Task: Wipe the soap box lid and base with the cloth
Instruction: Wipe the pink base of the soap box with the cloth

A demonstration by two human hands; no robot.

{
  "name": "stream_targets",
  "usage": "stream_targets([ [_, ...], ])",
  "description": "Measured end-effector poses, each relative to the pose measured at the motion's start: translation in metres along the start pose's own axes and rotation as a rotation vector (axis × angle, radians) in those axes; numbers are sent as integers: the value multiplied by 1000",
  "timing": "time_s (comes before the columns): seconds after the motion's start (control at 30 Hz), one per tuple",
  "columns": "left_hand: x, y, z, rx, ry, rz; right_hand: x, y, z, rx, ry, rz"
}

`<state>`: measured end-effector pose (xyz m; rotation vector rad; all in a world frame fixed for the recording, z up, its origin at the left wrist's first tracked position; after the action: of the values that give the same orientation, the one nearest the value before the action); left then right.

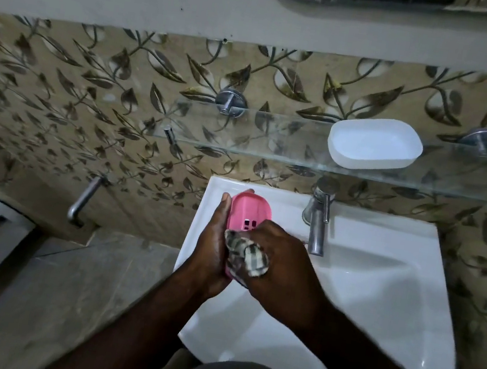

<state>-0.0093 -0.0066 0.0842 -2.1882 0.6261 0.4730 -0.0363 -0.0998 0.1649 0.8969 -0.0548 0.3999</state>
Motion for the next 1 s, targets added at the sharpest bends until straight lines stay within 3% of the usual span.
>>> stream_targets([
  [0.07, -2, 3, 0, 44, -14, -1, 5, -2, 6, 14, -32, -17],
  [0.23, -6, 3, -14, 60, 13, -97, 31, -17, 29, -2, -296, -121],
  [0.4, -9, -9, -12, 104, 28, -139, 17, 6, 23, 9, -213, -40],
  [0.6, -13, -10, -15, 214, -17, -218, 32, -32, 48, -90, -338, -202],
  [0.83, -17, -9, -21, 234, -58, -240, 21, -5, 39, -6, -328, -81],
  [1.0, -18, -17, -19, 297, -48, -289, 29, -30, 47, -74, -354, -180],
])
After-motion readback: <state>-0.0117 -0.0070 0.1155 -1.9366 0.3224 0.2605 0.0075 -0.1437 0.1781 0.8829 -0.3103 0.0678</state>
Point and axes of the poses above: each hand's wrist, its own x-axis towards the middle knuckle, its own z-axis out of the back of the hand, y = z × x, the point moved 6 cm from there along x, towards the middle knuckle, and after that the axes turned 4 degrees about -x, right-handed, at the moved point
